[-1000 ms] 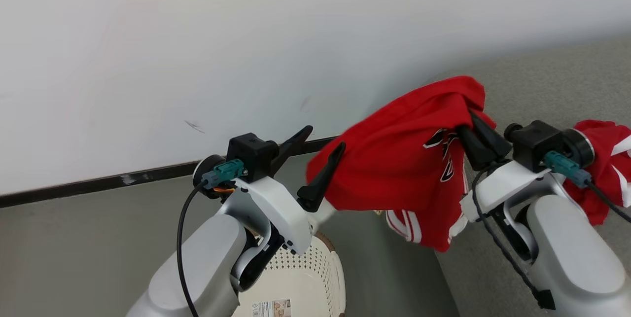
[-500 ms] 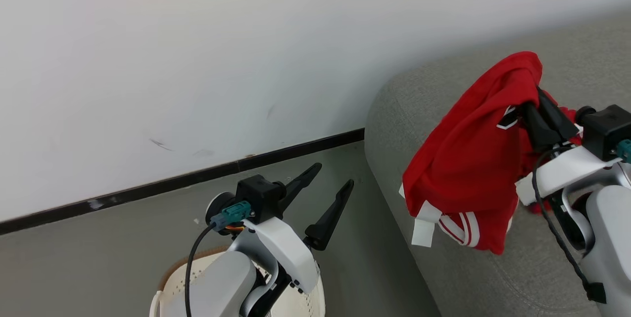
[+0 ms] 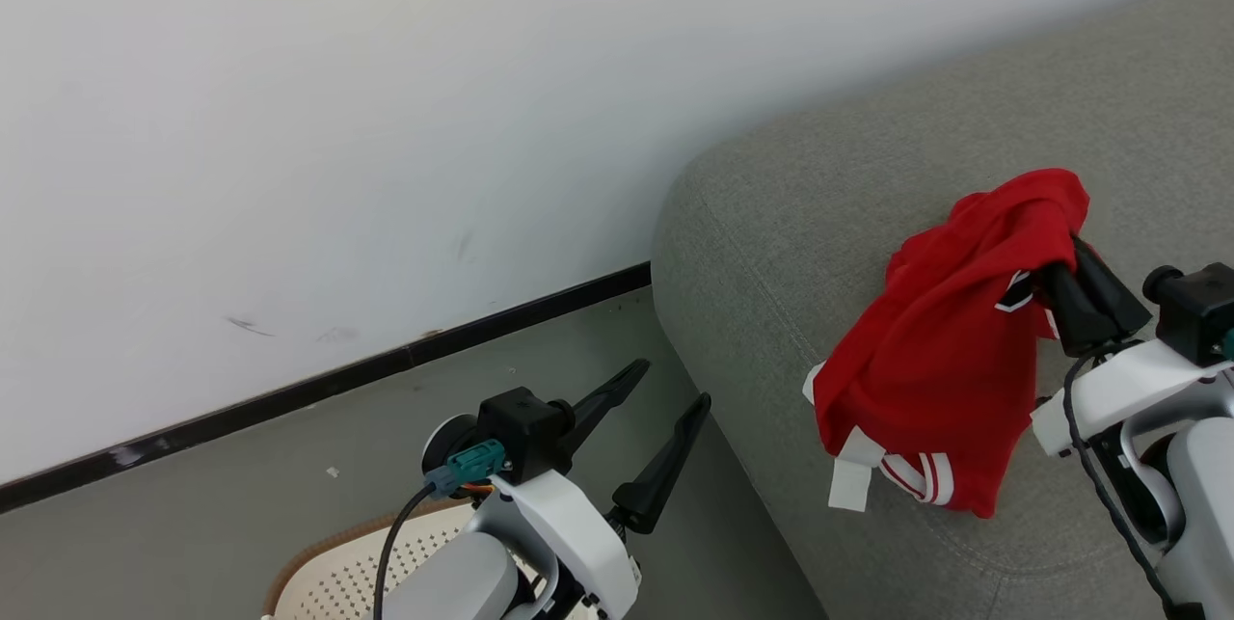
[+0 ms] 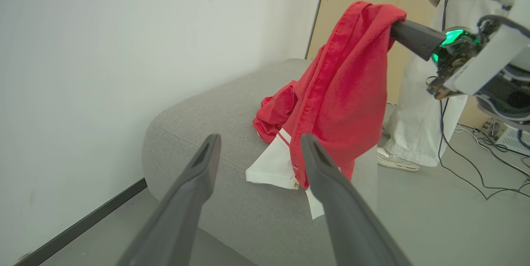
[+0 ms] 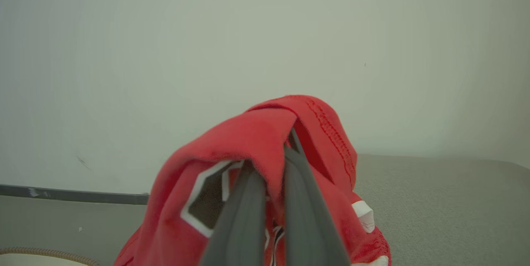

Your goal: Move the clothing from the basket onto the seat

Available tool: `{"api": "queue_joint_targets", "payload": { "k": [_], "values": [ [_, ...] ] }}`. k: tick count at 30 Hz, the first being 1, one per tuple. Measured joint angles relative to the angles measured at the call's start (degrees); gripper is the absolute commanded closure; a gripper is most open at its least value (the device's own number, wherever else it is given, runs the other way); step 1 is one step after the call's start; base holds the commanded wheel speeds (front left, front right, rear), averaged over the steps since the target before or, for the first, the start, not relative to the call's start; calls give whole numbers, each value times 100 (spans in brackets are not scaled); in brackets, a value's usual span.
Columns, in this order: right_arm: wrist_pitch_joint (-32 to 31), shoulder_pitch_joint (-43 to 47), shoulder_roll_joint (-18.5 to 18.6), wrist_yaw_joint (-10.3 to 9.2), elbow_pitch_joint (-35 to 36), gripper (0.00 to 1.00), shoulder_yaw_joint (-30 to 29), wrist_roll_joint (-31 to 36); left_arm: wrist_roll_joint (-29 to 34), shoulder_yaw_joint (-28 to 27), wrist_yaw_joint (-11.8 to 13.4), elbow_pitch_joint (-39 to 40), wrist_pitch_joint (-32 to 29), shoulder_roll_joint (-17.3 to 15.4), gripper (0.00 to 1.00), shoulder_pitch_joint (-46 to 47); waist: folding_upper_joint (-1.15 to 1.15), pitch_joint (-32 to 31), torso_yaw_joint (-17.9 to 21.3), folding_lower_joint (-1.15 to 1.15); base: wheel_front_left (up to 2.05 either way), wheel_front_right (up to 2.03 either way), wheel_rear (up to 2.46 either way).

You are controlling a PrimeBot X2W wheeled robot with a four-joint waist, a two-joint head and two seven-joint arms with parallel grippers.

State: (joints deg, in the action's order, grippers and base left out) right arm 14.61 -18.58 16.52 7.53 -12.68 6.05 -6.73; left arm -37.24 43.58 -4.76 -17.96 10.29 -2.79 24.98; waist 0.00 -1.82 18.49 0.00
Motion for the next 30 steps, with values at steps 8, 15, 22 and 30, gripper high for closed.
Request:
{"api": "queue_joint_targets", "payload": {
  "k": [8,15,22,30],
  "values": [
    [-159,-450,7,0,-375,100,323,-432,3,1,126,34,48,14,0,-152,0,121,154,0,0,0,0],
    [-286,-1662,21,0,-523,100,232,-721,113,-19,275,134,63,-40,0,-190,0,356,118,0,0,0,0],
    [-345,-2704,312,0,-889,100,-437,-746,204,-83,431,322,62,-160,0,-185,0,587,29,0,0,0,0],
    [-341,-3256,872,1,-1558,100,-1004,-559,349,-143,563,597,-44,-315,0,-23,0,952,-112,0,0,0,0]
  ]
}}
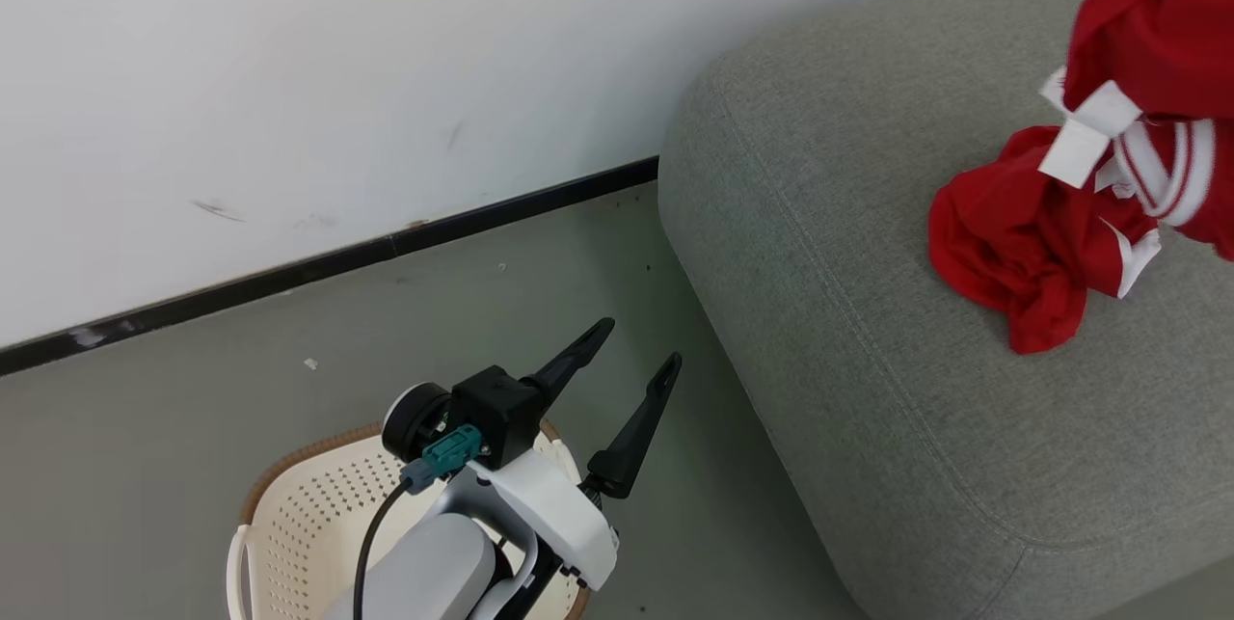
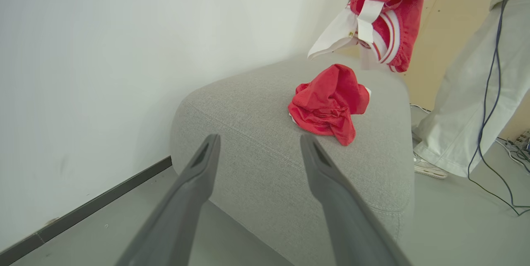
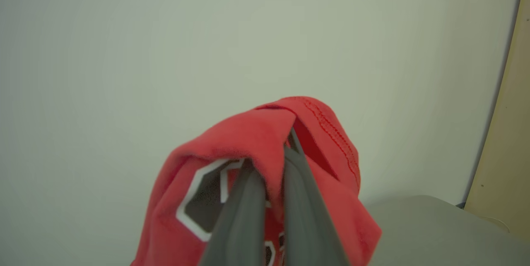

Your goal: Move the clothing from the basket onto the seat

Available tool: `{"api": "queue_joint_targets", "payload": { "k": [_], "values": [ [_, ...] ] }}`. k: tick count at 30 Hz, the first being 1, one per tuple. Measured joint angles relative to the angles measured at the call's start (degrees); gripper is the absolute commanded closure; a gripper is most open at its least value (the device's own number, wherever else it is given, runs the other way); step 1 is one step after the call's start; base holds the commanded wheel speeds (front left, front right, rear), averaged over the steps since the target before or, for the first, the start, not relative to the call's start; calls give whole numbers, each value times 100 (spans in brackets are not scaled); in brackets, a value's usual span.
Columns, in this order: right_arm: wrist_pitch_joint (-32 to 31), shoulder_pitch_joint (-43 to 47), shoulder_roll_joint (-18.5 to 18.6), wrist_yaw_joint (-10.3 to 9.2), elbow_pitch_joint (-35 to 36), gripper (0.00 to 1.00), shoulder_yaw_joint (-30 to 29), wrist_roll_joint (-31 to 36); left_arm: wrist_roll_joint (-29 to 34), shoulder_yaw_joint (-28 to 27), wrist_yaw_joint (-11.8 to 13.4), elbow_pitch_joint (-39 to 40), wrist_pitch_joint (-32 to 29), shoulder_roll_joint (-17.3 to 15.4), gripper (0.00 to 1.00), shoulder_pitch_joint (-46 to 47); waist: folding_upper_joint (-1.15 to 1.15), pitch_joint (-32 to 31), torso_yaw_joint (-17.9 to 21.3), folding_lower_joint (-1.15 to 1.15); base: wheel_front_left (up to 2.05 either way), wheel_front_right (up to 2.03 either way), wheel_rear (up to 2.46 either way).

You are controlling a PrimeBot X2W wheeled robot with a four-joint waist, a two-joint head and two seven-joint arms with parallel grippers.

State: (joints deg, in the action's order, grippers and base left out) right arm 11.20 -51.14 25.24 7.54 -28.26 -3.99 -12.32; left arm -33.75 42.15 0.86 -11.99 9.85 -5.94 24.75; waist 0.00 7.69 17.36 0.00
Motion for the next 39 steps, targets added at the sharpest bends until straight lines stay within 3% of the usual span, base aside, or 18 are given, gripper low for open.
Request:
{"api": "queue_joint_targets", "payload": {
  "k": [10,19,31,35,36,37,39],
  "values": [
    [107,63,186,-1,-902,100,-630,265,171,114,0,332,-231,-45,0,315,0,513,-156,0,0,0,0],
    [245,551,-483,0,-1382,100,-213,673,260,163,0,527,-401,-123,0,550,0,964,-261,0,0,0,0],
    [300,667,-977,0,-1827,98,64,979,387,103,0,662,-483,-201,0,798,0,1445,-377,0,0,0,0],
    [300,665,-1010,0,-1870,54,82,996,412,87,0,689,-485,-213,0,885,0,1561,-400,0,0,0,0],
    [300,664,-1013,0,-1867,19,83,996,413,79,0,699,-485,-213,0,893,0,1588,-403,0,0,0,0],
    [300,662,-1016,0,-1849,0,86,1000,413,74,0,702,-485,-216,0,895,0,1614,-403,0,0,0,0],
    [300,642,-1059,0,-1786,0,110,1001,421,29,0,705,-472,-245,0,895,0,1656,-388,0,0,0,0]
  ]
}}
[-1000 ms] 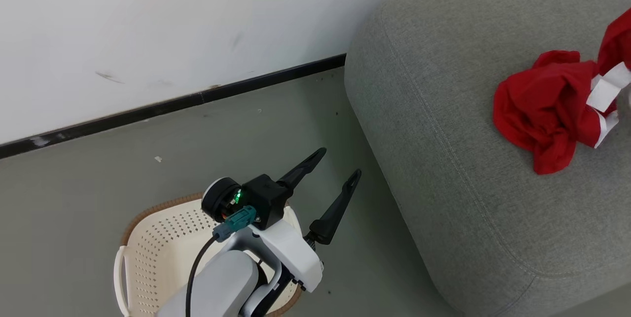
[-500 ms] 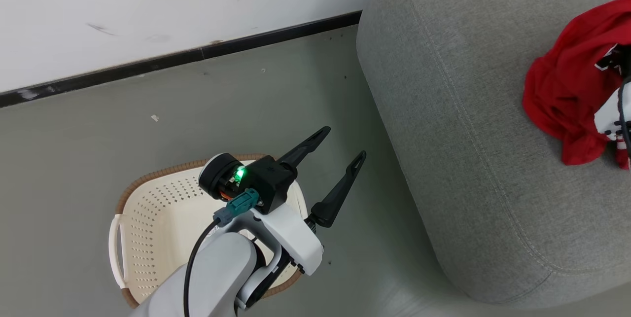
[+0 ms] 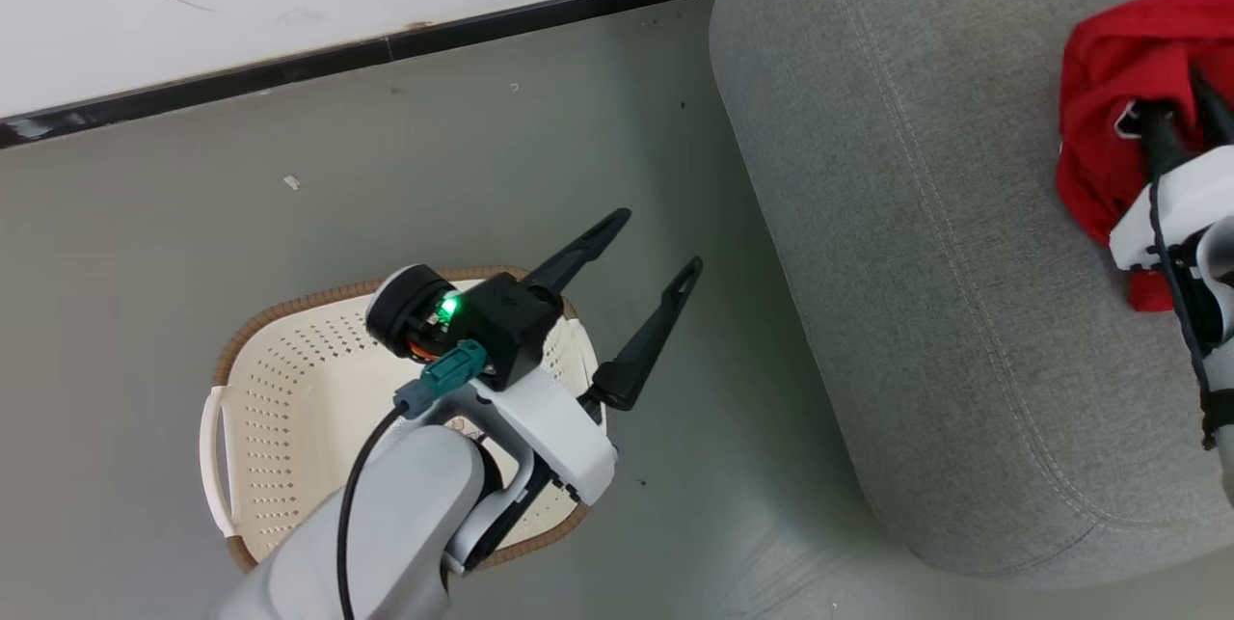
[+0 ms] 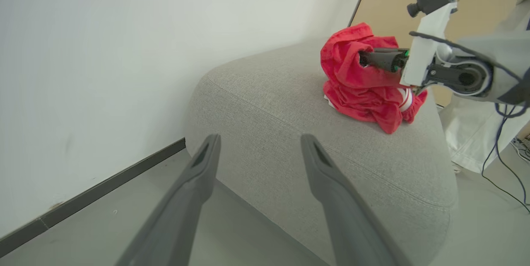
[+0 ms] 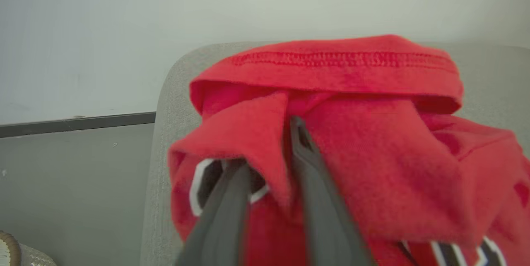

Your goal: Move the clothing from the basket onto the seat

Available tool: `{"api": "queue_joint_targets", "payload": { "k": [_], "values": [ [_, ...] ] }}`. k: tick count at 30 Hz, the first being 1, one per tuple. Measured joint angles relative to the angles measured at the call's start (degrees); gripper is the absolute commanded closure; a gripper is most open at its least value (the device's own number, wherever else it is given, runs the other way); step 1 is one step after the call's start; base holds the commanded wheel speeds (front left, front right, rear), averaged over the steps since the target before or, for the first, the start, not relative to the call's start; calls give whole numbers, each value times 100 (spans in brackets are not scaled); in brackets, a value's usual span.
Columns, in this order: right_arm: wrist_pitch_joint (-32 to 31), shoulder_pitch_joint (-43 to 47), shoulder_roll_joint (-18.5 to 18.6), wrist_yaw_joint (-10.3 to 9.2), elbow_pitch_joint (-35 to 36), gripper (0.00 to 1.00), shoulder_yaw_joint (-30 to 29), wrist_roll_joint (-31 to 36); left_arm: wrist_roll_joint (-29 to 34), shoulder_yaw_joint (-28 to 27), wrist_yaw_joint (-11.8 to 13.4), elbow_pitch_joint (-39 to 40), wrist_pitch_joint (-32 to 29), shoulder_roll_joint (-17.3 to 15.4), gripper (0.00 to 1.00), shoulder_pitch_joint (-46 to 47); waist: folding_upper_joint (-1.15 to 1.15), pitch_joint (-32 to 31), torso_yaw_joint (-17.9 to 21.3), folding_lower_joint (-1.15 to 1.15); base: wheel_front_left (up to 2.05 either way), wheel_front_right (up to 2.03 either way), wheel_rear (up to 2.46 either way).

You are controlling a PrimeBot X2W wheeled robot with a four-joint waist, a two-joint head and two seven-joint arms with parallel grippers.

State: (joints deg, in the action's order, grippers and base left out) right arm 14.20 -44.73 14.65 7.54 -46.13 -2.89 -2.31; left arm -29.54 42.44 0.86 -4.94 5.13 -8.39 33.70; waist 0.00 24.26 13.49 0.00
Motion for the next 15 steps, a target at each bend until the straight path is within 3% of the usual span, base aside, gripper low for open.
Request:
{"api": "queue_joint_targets", "payload": {
  "k": [15],
  "values": [
    [3,621,-65,0,886,0,-40,62,-55,-302,135,-324,213,-203,0,-99,0,-205,179,0,0,0,0]
  ]
}}
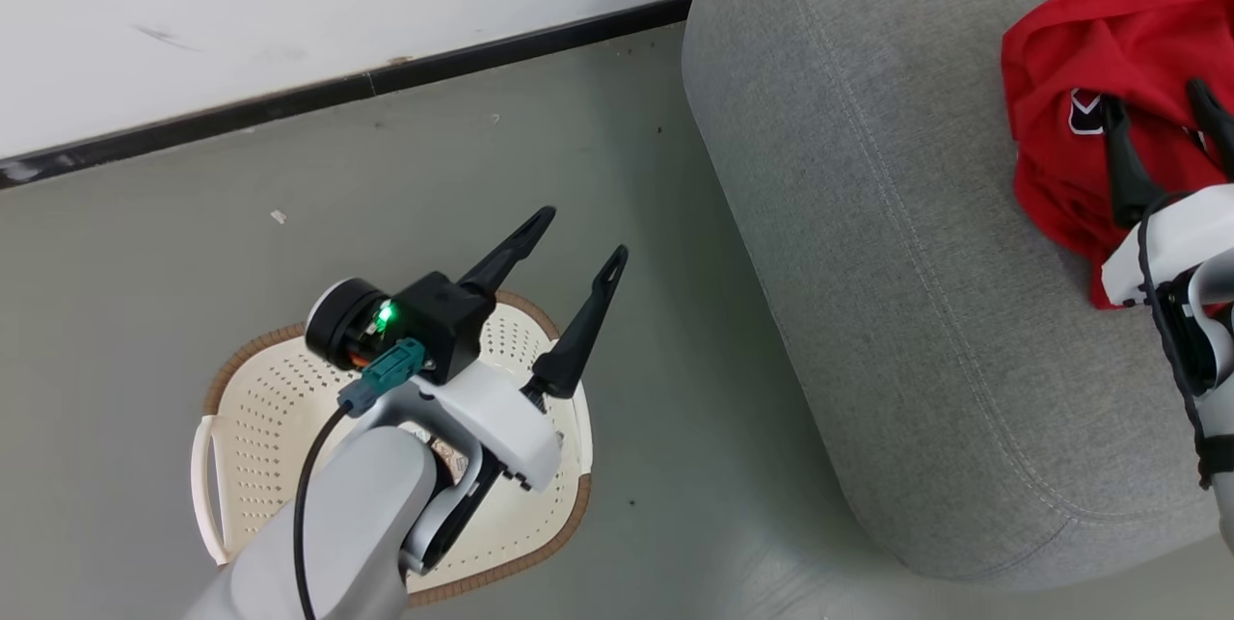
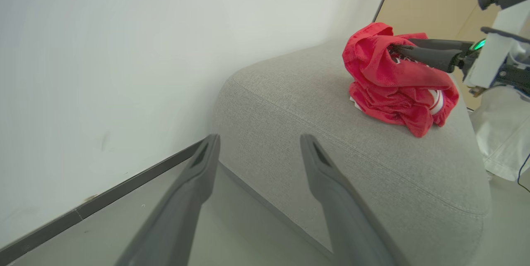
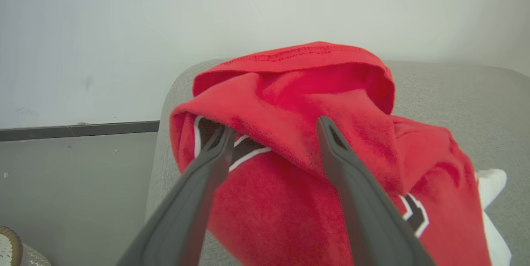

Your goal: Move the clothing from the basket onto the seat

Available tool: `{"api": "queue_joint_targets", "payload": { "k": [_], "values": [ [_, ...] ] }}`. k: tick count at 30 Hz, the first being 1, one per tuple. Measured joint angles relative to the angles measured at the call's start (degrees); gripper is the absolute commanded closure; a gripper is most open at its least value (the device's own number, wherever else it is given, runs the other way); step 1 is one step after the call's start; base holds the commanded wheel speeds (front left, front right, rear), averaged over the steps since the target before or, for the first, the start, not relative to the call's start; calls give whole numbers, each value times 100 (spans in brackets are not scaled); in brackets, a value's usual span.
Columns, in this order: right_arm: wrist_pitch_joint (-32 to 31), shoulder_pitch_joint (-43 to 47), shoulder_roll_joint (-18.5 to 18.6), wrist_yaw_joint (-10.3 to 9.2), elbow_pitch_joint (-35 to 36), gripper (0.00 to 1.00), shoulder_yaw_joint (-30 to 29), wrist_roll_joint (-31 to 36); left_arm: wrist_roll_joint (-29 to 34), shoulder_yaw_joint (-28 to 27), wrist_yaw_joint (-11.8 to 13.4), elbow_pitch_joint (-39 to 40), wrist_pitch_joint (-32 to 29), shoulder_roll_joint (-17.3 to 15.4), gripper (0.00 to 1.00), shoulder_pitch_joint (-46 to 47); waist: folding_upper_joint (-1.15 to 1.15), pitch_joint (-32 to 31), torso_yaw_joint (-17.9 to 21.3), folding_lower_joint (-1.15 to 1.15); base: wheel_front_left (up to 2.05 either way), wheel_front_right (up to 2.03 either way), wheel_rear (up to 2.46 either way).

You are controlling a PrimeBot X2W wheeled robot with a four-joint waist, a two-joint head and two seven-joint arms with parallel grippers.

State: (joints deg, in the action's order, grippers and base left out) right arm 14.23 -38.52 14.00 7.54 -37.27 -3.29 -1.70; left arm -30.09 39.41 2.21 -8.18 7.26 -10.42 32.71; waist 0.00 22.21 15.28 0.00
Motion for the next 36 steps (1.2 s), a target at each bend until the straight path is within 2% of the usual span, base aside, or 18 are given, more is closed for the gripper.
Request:
{"api": "queue_joint_targets", "payload": {
  "k": [11,26,36],
  "values": [
    [23,673,-138,-1,942,0,19,94,-288,-377,127,-286,370,-70,0,-486,0,-430,18,0,0,0,0],
    [37,1289,-721,-1,1975,0,245,133,-552,-1277,691,-592,649,-304,0,-1266,0,-1002,-249,0,0,0,0],
    [37,1828,-1013,-1,2303,0,605,193,-673,-1893,1022,-604,702,-397,0,-1931,0,-1360,-576,0,0,0,0]
  ]
}}
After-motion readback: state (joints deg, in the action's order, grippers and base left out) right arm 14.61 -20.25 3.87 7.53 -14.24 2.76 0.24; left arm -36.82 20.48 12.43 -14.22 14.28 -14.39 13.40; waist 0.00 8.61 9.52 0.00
